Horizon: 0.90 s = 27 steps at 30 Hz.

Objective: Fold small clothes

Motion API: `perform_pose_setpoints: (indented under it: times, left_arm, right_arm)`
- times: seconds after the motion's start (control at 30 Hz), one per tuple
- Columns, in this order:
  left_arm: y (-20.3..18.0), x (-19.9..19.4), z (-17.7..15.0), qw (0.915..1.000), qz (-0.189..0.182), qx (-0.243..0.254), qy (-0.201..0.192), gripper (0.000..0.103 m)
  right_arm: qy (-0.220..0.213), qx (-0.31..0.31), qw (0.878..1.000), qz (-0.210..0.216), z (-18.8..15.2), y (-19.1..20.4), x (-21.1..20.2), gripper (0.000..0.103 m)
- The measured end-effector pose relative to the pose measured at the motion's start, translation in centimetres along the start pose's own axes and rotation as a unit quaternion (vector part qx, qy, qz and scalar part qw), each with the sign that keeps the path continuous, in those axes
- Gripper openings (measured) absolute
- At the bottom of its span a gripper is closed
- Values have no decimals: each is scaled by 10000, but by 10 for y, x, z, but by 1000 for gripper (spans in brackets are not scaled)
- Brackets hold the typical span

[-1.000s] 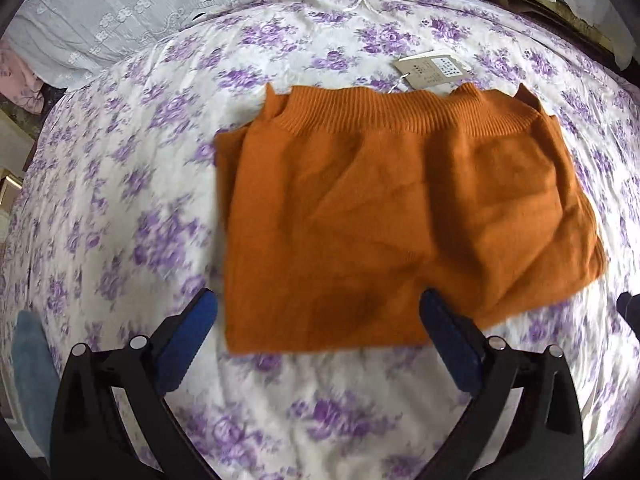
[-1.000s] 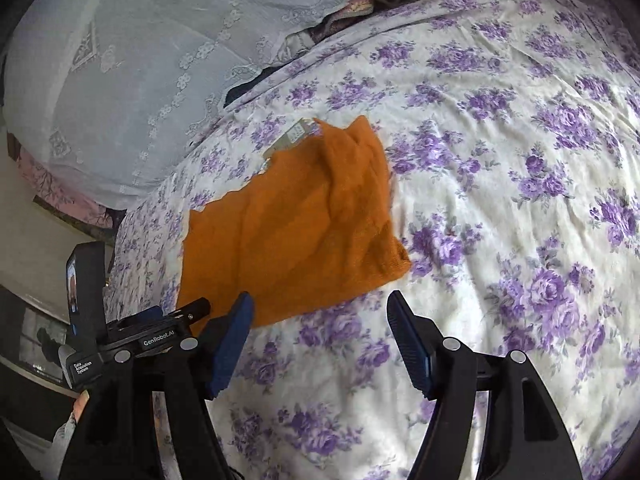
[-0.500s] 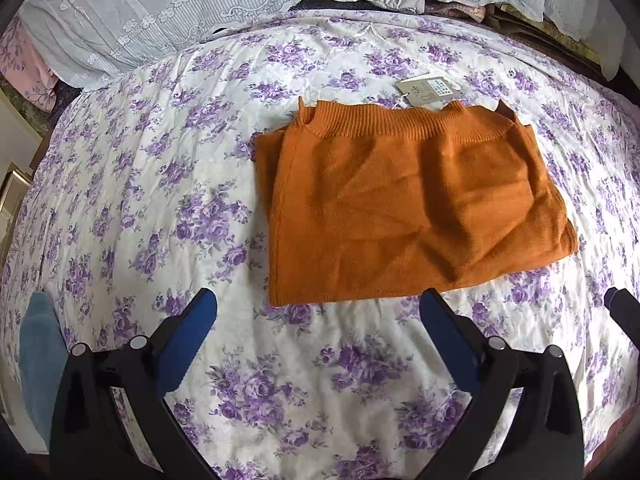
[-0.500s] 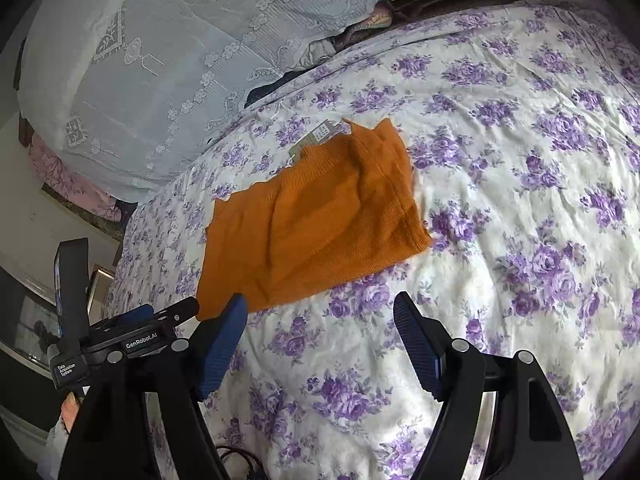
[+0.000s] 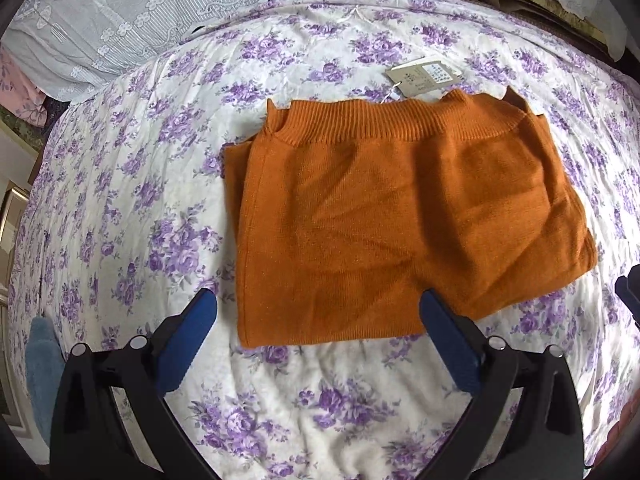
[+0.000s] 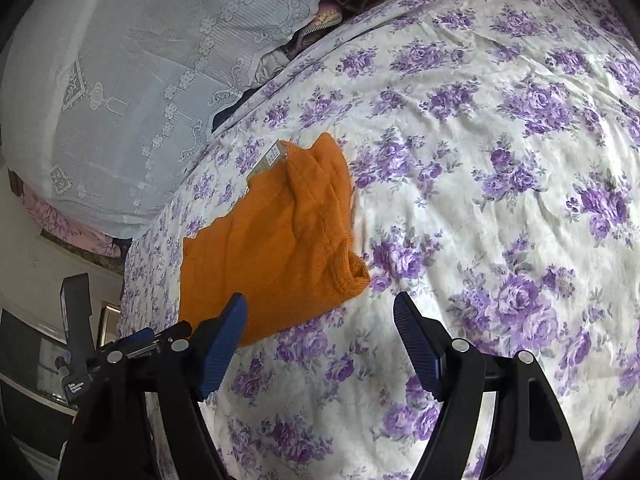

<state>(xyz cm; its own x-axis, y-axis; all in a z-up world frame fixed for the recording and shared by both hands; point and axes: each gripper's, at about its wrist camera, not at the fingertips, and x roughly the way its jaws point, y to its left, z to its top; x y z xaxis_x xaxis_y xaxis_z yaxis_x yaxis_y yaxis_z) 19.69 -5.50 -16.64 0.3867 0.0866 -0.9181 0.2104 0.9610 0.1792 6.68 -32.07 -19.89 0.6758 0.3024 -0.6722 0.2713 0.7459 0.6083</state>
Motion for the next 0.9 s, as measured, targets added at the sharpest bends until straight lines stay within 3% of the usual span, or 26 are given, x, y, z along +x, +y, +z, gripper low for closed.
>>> perform_pose_setpoints:
  times: [0.3, 0.5, 0.63, 0.9]
  left_arm:
    - [4, 32, 15, 9992, -129, -191, 322, 99]
    - [1, 48, 28, 9990, -94, -206, 395, 99]
    - [-3, 64, 33, 9987, -21, -189, 481, 99]
    - [-5, 74, 30, 9995, -94, -75, 281, 99]
  right_arm:
    - [5, 263, 9995, 177, 12, -17, 28, 76]
    - [-61, 115, 9993, 349, 28, -13, 52, 75]
    - [-52, 33, 9987, 507, 40, -14, 74, 57]
    - [-115, 282, 9967, 752, 56, -27, 102, 32]
